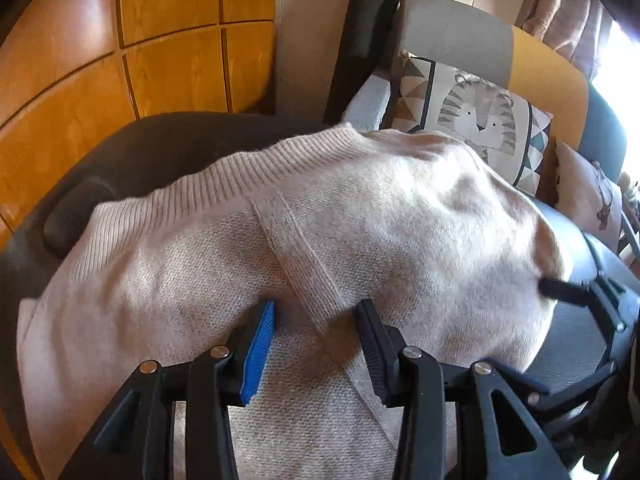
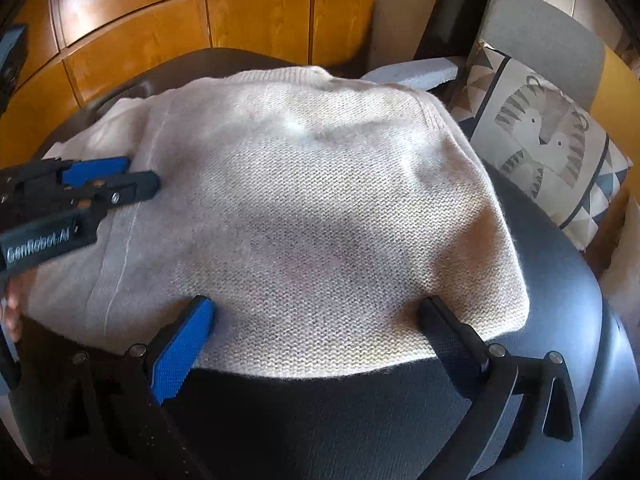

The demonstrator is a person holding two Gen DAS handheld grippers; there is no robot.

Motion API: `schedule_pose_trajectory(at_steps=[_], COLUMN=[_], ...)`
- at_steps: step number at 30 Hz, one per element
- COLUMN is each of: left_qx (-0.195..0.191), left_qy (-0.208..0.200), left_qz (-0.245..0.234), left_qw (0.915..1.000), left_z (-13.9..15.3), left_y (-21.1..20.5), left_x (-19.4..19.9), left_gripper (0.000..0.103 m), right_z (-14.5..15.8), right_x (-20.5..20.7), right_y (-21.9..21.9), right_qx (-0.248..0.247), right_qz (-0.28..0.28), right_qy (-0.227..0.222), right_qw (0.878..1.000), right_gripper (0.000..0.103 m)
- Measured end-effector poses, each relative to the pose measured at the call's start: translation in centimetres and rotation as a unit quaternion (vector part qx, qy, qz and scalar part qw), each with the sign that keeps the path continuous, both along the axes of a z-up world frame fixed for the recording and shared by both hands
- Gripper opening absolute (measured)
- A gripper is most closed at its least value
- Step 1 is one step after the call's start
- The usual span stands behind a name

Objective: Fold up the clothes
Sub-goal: 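Withdraw the right gripper from the sweater while the left gripper presses it flat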

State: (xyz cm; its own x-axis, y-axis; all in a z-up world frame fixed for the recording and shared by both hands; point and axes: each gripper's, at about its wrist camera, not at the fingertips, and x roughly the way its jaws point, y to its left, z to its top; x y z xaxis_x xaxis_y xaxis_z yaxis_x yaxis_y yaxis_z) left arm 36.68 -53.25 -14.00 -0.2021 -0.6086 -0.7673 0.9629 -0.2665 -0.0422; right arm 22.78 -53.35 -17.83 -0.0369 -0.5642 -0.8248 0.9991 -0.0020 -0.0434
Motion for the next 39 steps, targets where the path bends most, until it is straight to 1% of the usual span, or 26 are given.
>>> schedule_pose_trajectory(at_steps=[2, 5, 7, 10, 15, 18, 21, 24, 39], left_qx=[0.001, 0.010, 0.014, 0.016, 0.039, 0.056, 0.056, 0.058, 0.064], left_qy=[0.002, 0.010, 0.015, 0.027, 0.023, 0.021, 0.023, 0.025, 0.024], left_qz=[0.001, 0.004, 0.003, -0.010, -0.033, -0.031, -0.031, -0.029, -0.034], left_qw=[1.0000, 0.9999, 0.9998, 0.9995, 0.9984, 0.9977, 0.9977, 0.9976, 0.9971], left_z=[0.0, 0.5, 1.0, 1.5, 0.7, -0.2, -0.3, -0.2, -0.1], left_y=[-0.3, -0.1, 0.6, 1.9, 4.0, 4.6, 4.9, 5.0, 5.3], left_x=[0.2, 0.5, 0.6, 0.7, -0.2, -0.3, 0.0, 0.3, 1.0], left_gripper=[0.043, 0.043, 0.043, 0.043, 0.043, 0.043, 0.043, 0.043, 0.043], right_z=[0.2, 1.0, 1.5, 1.7, 1.3, 0.8, 0.3, 0.1, -0.1], right_x=[-0.1, -0.1, -0.1, -0.1, 0.1, -0.1, -0.2, -0.1, -0.1], right_y=[-0.1, 1.6, 3.2, 5.6, 7.6, 8.0, 8.2, 8.4, 8.8], right_qx=[0.002, -0.004, -0.013, -0.010, 0.007, 0.019, 0.030, 0.028, 0.016], right_qz=[-0.002, -0.017, -0.023, -0.034, -0.043, -0.045, -0.046, -0.042, -0.047], right_qy=[-0.003, -0.005, 0.005, -0.002, -0.004, -0.008, -0.011, -0.004, -0.006], right_qw=[1.000, 1.000, 1.000, 0.999, 0.999, 0.999, 0.998, 0.999, 0.999], right_gripper=[0.103, 0.103, 0.103, 0.103, 0.103, 0.103, 0.103, 0.103, 0.103])
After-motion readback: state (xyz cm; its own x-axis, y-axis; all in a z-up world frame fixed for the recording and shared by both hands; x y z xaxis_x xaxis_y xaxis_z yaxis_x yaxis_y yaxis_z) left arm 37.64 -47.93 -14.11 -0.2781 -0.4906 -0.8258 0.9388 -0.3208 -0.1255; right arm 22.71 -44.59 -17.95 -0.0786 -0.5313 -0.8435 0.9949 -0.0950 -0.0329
